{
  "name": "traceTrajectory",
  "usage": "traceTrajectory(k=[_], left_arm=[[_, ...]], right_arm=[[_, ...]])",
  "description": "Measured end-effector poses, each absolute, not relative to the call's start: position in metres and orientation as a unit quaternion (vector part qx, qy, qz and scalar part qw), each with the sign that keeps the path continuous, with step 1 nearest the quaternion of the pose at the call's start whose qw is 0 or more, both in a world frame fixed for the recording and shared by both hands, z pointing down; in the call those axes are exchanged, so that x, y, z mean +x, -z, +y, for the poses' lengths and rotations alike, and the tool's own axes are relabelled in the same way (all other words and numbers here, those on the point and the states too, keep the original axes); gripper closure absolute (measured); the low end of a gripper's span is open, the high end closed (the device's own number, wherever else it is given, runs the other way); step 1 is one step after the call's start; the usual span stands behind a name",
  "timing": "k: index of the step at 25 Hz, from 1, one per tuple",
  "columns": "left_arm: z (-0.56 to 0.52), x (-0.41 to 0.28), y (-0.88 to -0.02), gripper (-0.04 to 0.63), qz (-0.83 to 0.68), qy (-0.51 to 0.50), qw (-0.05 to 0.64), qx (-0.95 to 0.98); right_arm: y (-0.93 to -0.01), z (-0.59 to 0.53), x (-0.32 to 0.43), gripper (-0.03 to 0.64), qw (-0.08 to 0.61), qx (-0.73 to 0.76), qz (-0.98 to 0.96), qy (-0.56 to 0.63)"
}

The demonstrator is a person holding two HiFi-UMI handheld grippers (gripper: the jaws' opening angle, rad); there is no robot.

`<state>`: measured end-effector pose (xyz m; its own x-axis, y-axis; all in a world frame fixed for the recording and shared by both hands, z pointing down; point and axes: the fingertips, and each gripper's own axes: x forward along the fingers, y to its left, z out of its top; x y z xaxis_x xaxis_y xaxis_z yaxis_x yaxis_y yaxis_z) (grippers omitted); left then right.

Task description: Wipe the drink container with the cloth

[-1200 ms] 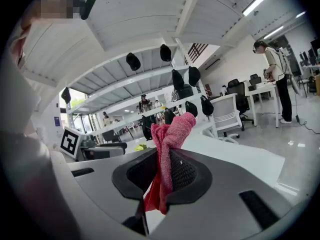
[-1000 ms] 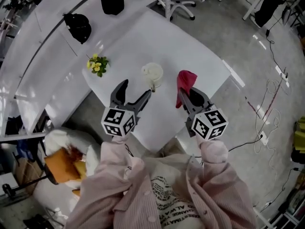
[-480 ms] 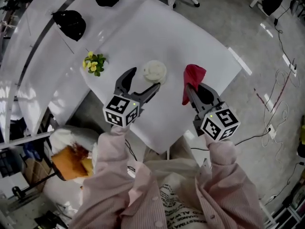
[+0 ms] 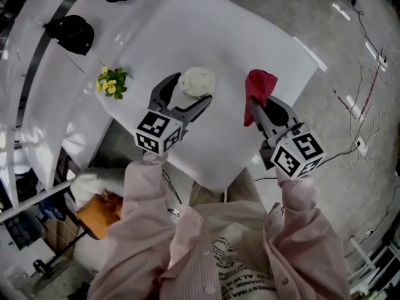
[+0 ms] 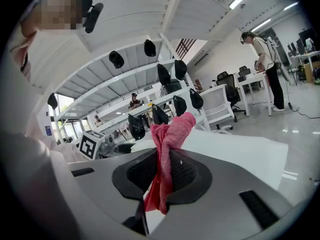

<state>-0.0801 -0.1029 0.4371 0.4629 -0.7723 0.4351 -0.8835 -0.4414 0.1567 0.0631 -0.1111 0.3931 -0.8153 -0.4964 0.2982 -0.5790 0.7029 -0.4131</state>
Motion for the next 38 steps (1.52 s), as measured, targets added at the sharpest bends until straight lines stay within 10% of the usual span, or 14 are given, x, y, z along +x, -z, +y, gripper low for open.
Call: traceTrajectory(k=[16, 38], left_arm=[[-0.099, -0.078, -0.445, 0.201, -0.441, -0.179, 0.152, 0.866], [-0.099, -0.079, -0.445, 0.202, -0.423, -0.147, 0.153, 0.881]], right_arm=[[-0.366, -0.128, 0.018, 0.571, 0.114, 0.296, -0.936, -0.154], [-0.398, -0.119, -0.108, 0.571, 0.374, 0.056, -0.909, 0.173]])
